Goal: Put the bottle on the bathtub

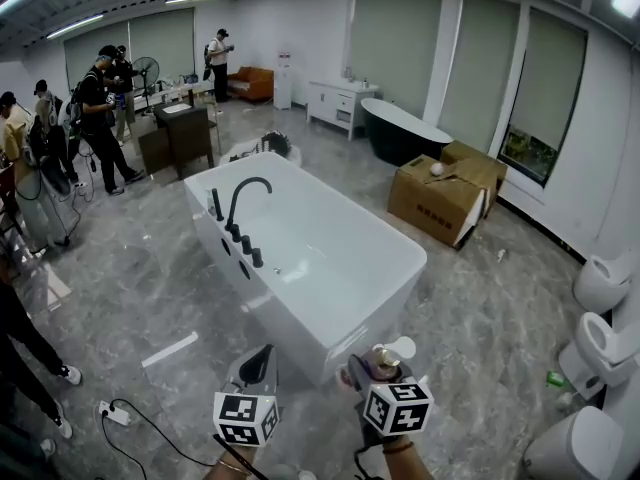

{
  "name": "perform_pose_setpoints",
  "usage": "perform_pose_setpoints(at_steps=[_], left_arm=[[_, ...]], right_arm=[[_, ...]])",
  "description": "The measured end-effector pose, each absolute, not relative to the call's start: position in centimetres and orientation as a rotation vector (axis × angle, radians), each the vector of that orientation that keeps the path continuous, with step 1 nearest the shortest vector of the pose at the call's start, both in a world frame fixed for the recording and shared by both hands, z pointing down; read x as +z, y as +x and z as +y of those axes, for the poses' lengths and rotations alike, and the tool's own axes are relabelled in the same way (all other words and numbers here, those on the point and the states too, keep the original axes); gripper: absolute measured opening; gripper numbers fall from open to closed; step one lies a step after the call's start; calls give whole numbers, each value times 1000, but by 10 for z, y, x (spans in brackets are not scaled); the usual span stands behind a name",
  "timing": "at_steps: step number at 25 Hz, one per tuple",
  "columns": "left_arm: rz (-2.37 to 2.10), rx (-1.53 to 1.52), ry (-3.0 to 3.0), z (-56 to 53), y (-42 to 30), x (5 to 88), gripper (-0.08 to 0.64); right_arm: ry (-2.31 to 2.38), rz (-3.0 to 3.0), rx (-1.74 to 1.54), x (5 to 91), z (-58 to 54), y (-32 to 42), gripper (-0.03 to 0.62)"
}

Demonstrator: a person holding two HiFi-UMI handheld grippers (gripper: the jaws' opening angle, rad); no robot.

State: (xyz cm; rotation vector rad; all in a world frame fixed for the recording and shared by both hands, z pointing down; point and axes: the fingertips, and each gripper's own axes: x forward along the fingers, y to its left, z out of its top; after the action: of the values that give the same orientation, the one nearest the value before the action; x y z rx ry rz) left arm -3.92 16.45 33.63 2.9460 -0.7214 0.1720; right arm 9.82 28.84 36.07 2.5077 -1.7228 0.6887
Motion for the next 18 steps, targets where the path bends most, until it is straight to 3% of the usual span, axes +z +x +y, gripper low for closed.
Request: perform_pose_setpoints(at_steps=[18], left_arm=[[-711, 153, 2915, 71, 37, 354, 8]], right_arm=[[2488, -1691, 719, 379, 206, 167, 221]])
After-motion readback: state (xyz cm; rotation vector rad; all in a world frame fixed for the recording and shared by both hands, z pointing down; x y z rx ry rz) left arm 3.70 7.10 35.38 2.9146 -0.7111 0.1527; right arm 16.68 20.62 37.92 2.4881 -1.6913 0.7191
